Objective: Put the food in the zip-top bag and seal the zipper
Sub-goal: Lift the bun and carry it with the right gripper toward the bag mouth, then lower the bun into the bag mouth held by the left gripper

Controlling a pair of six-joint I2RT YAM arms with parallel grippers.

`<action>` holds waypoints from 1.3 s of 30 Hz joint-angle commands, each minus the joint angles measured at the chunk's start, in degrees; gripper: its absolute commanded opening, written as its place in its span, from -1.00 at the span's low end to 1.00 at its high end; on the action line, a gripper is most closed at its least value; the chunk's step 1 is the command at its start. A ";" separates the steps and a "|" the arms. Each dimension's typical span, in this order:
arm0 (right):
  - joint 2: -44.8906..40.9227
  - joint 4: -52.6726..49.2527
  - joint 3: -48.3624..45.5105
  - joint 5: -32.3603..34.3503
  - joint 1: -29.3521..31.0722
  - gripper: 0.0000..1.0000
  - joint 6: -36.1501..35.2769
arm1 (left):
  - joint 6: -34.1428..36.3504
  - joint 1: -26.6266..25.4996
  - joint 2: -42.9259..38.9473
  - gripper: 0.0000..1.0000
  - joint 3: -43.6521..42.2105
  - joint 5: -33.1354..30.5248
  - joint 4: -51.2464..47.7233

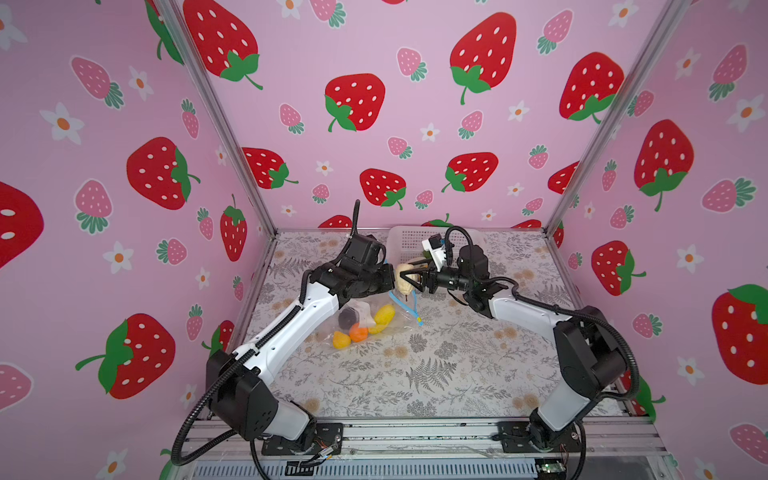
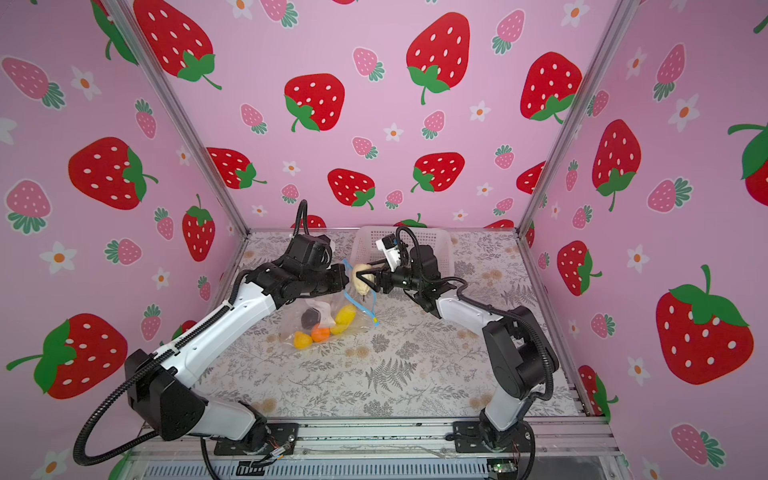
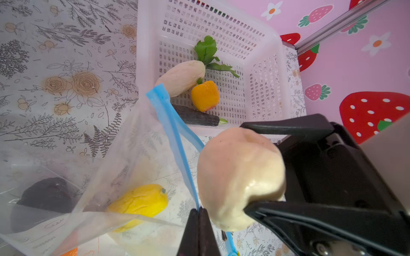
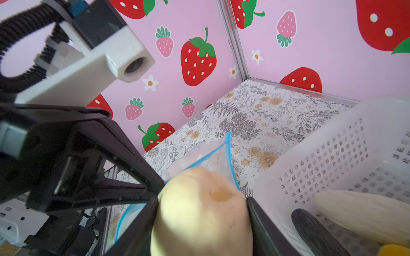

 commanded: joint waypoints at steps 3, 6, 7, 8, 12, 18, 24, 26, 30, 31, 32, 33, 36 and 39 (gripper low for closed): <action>2.02 3.38 -0.15 -0.56 0.84 0.20 1.72 | -0.89 0.19 -0.64 -1.00 2.56 0.41 -0.50; 2.82 3.96 -0.08 -0.52 0.93 0.20 2.05 | -0.97 0.07 -0.87 -1.00 2.42 0.40 -0.32; 2.98 4.00 0.04 -0.52 0.97 0.20 2.12 | -1.07 0.09 -0.87 -1.00 2.45 0.45 -0.20; 3.14 4.17 0.16 -0.48 1.02 0.20 2.22 | -1.04 0.17 -0.84 -1.00 2.43 0.44 -0.14; 4.28 4.25 0.68 -0.91 1.38 0.20 2.02 | -1.14 0.03 -0.78 -1.00 2.80 0.76 0.03; 6.52 3.74 2.20 -1.38 1.45 0.20 1.94 | -1.65 -0.02 -0.65 -1.00 2.87 1.30 1.00; 8.05 3.74 3.58 -1.78 1.54 0.21 3.16 | -1.76 -0.08 -0.43 -1.00 2.93 1.30 1.27; 8.52 3.87 3.92 -1.86 1.63 0.22 3.69 | -1.93 -0.08 -0.38 -1.00 3.08 2.14 1.46; 9.46 5.25 4.33 -1.69 1.81 0.22 5.74 | -2.17 -0.32 -0.20 -1.00 3.26 3.29 1.68; 9.60 5.69 4.44 -1.54 1.89 0.22 6.40 | -2.20 -0.37 -0.08 -1.00 3.26 3.36 1.77; 9.81 6.14 4.58 -1.42 2.03 0.22 7.10 | -2.33 -0.43 0.00 -1.00 3.22 3.47 1.85; 10.04 6.65 4.65 -1.27 2.15 0.23 7.90 | -2.31 -0.45 0.07 -1.00 3.26 3.48 1.85; 10.47 7.30 4.73 -0.28 2.83 0.25 9.49 | -2.45 -0.59 0.18 -1.00 3.34 3.66 2.10; 10.83 7.30 4.90 0.94 3.15 0.27 11.51 | -2.55 -0.69 0.16 -1.00 3.33 3.63 2.18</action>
